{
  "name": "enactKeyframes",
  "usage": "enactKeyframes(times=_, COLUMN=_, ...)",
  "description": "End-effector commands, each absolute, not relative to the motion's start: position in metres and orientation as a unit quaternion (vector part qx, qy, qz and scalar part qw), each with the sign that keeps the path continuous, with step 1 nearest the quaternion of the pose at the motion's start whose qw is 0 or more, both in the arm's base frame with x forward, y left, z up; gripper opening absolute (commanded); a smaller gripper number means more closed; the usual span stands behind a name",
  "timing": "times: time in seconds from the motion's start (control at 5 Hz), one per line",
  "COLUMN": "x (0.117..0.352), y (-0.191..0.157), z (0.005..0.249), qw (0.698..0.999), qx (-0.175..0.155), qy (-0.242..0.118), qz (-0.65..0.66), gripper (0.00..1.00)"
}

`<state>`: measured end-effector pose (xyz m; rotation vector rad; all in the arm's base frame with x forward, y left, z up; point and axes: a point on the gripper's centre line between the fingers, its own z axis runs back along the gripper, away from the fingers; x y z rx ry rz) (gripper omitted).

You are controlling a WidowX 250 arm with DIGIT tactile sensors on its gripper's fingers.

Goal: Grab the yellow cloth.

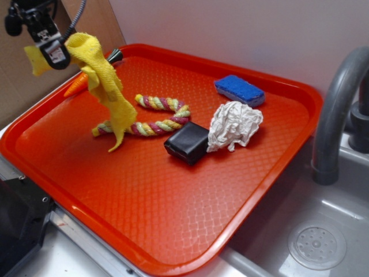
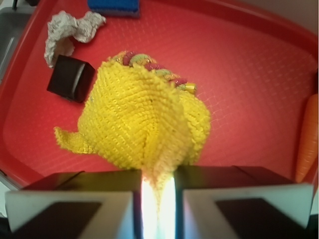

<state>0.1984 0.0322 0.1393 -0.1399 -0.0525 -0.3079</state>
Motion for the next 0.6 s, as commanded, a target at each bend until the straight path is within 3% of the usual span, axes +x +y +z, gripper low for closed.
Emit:
enactKeyframes(times=0.0, x=0.199, y=0.015, z=0.209, qw=0.999, qx=-0.036, qy=-0.007, qz=0.011, gripper=0.00)
enactKeyframes(times=0.2, x=0.210, y=0.013, z=0.246, qw=0.989, qx=-0.066, qy=-0.025, qz=0.130, gripper=0.00)
enactKeyframes(times=0.4, x=0.218, y=0.009, z=0.243, qw=0.988, qx=-0.051, qy=-0.053, qz=0.134, gripper=0.00)
